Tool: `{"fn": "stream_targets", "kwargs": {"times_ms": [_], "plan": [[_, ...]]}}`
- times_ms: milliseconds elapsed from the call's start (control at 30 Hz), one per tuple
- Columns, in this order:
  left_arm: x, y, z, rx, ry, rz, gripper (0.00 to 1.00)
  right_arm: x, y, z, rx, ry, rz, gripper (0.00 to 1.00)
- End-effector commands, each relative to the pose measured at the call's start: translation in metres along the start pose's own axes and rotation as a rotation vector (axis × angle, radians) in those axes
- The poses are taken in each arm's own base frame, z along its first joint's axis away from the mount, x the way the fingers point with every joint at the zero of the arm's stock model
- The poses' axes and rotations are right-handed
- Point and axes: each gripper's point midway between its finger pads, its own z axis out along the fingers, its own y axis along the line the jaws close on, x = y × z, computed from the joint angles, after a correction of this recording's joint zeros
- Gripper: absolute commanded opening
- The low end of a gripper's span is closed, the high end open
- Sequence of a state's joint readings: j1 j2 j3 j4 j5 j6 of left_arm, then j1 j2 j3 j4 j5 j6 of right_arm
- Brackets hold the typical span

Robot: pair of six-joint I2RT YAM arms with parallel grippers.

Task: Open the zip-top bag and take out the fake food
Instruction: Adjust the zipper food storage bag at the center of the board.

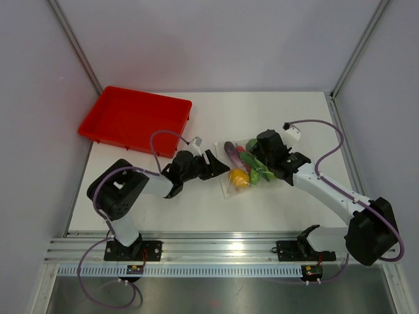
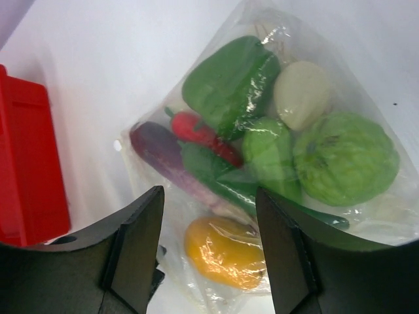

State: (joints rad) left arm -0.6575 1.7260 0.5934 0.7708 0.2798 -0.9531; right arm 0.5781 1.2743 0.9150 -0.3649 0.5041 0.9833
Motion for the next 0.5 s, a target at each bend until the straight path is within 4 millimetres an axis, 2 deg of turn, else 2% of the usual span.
{"fn": "stream_targets", "kwargs": {"times_ms": [0,67,100,167,200,367,467], "plan": [[-0.012,-0.036,0.011,0.155,-0.009,0.019,0.63,-0.003,-0.002,0.003,-0.016,-0.009,0.021,0.65],[-0.005,-0.035,0.017,0.169,0.020,0.000,0.62,-0.006,-0.003,0.003,-0.009,-0.016,0.013,0.65],[-0.003,-0.043,0.021,0.197,0.045,0.001,0.58,-0.006,-0.003,0.003,-0.010,-0.018,0.011,0.65],[0.002,-0.040,0.026,0.199,0.068,-0.015,0.56,-0.008,-0.003,0.001,-0.016,-0.023,0.003,0.65],[0.004,-0.036,0.025,0.193,0.068,-0.022,0.54,-0.008,-0.004,0.001,-0.016,-0.022,0.000,0.65],[-0.005,-0.048,0.018,0.224,0.033,0.019,0.38,-0.004,-0.006,0.002,-0.021,-0.017,-0.003,0.63],[-0.008,-0.054,0.013,0.244,0.016,0.043,0.35,-0.002,-0.006,0.005,-0.020,-0.011,-0.008,0.63]]}}
